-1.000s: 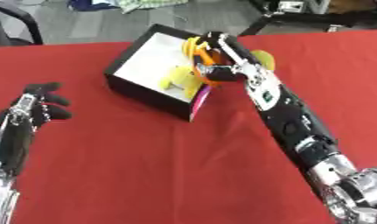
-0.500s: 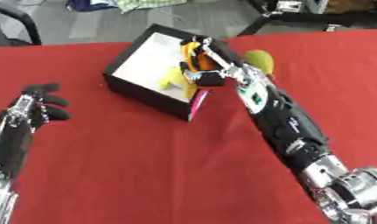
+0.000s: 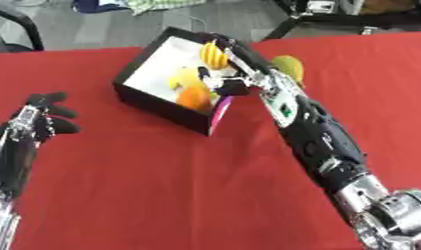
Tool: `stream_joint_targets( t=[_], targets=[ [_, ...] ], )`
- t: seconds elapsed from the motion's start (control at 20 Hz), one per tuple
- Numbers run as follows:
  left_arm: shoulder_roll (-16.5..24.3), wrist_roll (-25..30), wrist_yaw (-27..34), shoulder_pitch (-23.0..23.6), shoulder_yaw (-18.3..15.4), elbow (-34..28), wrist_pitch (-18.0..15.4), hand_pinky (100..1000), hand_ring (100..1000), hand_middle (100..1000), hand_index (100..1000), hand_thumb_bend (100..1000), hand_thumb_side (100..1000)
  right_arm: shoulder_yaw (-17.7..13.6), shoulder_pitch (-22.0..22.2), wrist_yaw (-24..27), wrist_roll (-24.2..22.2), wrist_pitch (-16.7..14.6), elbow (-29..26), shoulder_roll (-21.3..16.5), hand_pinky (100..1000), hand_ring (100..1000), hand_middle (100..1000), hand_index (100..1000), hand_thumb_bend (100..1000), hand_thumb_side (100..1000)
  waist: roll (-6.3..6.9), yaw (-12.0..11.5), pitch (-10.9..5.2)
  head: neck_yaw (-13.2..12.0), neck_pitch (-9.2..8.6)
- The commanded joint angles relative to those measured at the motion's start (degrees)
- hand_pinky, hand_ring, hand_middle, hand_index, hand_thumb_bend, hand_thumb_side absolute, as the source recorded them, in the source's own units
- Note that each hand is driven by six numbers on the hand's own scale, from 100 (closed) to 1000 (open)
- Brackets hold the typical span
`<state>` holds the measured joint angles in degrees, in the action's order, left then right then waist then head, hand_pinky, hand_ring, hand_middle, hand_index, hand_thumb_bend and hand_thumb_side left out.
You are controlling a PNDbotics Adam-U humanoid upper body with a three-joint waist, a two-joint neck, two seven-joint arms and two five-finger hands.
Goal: Pick up objects on the table and place them in the box.
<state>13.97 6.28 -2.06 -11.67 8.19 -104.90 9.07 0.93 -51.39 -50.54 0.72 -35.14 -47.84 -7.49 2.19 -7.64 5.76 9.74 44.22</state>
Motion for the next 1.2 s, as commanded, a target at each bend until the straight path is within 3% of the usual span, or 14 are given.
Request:
stream_joint_targets(
  t=[0.05,0.5,0.85,1.05,1.2],
  targets=[
    [0.7,0.0,-0.1,-0.2,-0.4,-0.8,0.0,699,571,592,845,100,1000,0.6,-1.6,2.7,-1.0,-1.1,-3.0,-2.2,1000,962,873,1000,100,481,0.37,0.3,-0.20,-0.5,-0.10],
    [1.9,-0.5,-0.5,1.3,-1.1,-0.3,-0.1,700,572,593,844,100,1000,0.0,-0.6,10.0,-6.1,-1.2,-7.7,-11.1,1000,969,869,997,100,410,-0.85,2.6,-1.18,-3.1,-0.10],
    [2.2,-0.7,-0.6,1.8,-1.4,-0.3,-0.2,700,573,594,844,100,1000,-3.1,2.0,15.8,-11.0,2.9,-5.3,-16.4,1000,981,873,1000,100,453,-1.07,3.6,-1.53,-3.9,-0.10],
    [2.2,-0.8,-0.5,1.8,-1.5,-0.4,-0.2,700,573,594,844,100,1000,-4.8,2.5,18.5,-12.1,6.2,-1.4,-17.9,1000,983,872,1000,100,485,-1.04,3.6,-1.56,-4.1,-0.10],
    [2.2,-0.7,-0.5,1.7,-1.4,-0.4,-0.2,700,573,594,844,100,1000,-5.7,2.6,17.8,-11.7,8.5,1.4,-17.8,1000,985,871,1000,100,533,-0.93,3.5,-1.51,-4.0,-0.10]
  ],
)
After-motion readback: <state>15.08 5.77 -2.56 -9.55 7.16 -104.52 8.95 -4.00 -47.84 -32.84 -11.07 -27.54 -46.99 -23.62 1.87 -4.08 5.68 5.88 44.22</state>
